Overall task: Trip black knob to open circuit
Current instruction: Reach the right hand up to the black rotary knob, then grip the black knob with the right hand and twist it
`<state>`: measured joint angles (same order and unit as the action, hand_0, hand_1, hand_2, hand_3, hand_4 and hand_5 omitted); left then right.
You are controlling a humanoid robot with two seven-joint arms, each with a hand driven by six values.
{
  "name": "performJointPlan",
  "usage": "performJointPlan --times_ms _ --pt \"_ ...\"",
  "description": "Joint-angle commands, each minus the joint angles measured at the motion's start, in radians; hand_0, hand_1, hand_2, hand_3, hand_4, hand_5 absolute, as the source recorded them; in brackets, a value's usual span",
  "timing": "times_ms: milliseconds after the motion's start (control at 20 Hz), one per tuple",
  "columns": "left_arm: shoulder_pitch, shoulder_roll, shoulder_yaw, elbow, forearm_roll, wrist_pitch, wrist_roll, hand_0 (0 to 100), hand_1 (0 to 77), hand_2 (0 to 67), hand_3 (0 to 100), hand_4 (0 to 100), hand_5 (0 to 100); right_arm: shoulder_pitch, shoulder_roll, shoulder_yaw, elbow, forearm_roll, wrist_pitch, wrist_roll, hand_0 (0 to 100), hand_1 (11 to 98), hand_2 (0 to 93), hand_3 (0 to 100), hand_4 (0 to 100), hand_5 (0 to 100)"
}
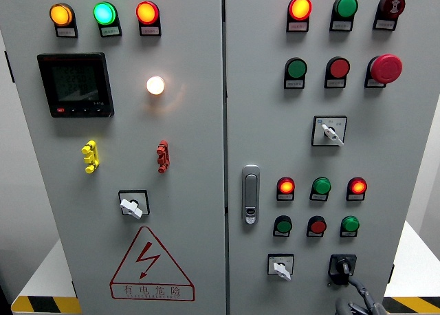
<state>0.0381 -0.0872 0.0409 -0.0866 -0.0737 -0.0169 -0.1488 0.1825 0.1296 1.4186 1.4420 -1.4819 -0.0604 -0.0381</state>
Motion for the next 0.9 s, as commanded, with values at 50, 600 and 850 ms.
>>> performJointPlan --times_ms 50,600,850 --pt "0.0 0.0 0.001 -0.001 0.0 0.0 0.0 0 3.3 12.7 21 7 2 0.006 0.01 -0.009 0.0 0.0 0.001 -0.002 74 48.8 3.5 77 78 84" --pt "0.0 0.0 0.001 0.001 0.0 0.0 0.0 0 3.3 12.7 21 7 2 0.012 0.0177 -0.024 0.001 0.002 0.002 -0.013 75 48.3 3.8 78 79 85" --pt "0.0 0.0 0.001 -0.001 0.0 0.0 0.0 0 3.2 12.7 21 7 2 0.012 0.0177 -0.032 0.003 0.002 0.002 -0.014 75 48.2 3.8 79 80 86"
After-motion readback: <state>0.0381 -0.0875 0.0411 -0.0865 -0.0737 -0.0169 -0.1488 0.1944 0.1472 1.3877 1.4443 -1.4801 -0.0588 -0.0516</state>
